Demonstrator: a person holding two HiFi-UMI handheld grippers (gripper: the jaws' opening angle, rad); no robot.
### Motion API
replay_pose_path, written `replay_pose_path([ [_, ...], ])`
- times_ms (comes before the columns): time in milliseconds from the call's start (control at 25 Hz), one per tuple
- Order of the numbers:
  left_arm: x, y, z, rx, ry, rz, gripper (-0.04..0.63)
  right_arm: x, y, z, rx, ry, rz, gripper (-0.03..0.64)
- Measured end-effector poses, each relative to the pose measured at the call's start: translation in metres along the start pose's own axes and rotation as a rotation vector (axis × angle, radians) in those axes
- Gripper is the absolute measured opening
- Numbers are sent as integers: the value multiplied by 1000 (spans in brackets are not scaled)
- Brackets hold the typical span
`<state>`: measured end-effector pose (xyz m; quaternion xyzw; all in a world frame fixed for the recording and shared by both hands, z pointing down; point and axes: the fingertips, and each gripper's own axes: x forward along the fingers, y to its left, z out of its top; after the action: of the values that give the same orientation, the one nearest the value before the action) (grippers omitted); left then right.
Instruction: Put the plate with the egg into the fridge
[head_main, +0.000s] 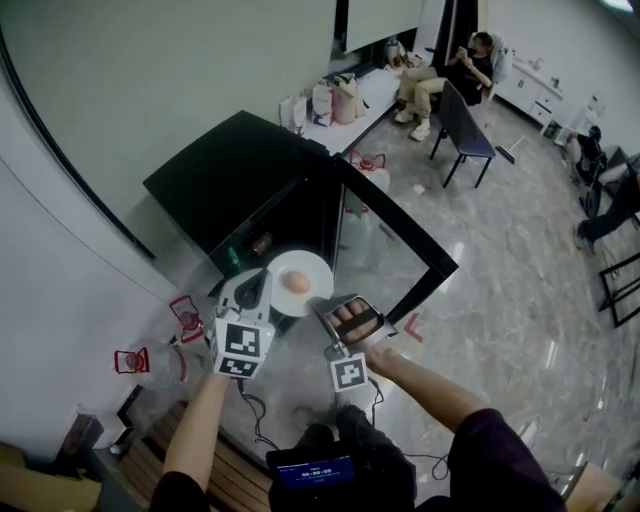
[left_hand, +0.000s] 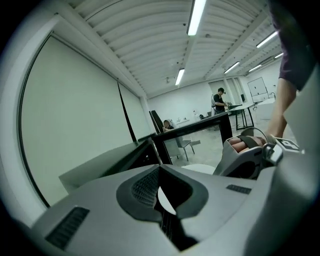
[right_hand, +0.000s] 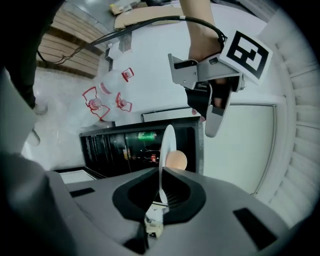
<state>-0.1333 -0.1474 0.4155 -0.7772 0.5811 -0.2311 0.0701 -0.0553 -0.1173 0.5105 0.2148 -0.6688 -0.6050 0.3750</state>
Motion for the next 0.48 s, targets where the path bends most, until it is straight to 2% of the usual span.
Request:
replay_pose_path([
  [240, 21, -43, -108, -166, 71, 34, 9, 22, 116, -6, 9, -10, 102, 20],
  [400, 45, -75, -178, -231, 103, 45, 8, 60, 198, -14, -25, -24, 153, 20],
  [480, 62, -86, -213, -255, 104, 53, 8, 89, 235, -17, -53, -37, 149, 20],
])
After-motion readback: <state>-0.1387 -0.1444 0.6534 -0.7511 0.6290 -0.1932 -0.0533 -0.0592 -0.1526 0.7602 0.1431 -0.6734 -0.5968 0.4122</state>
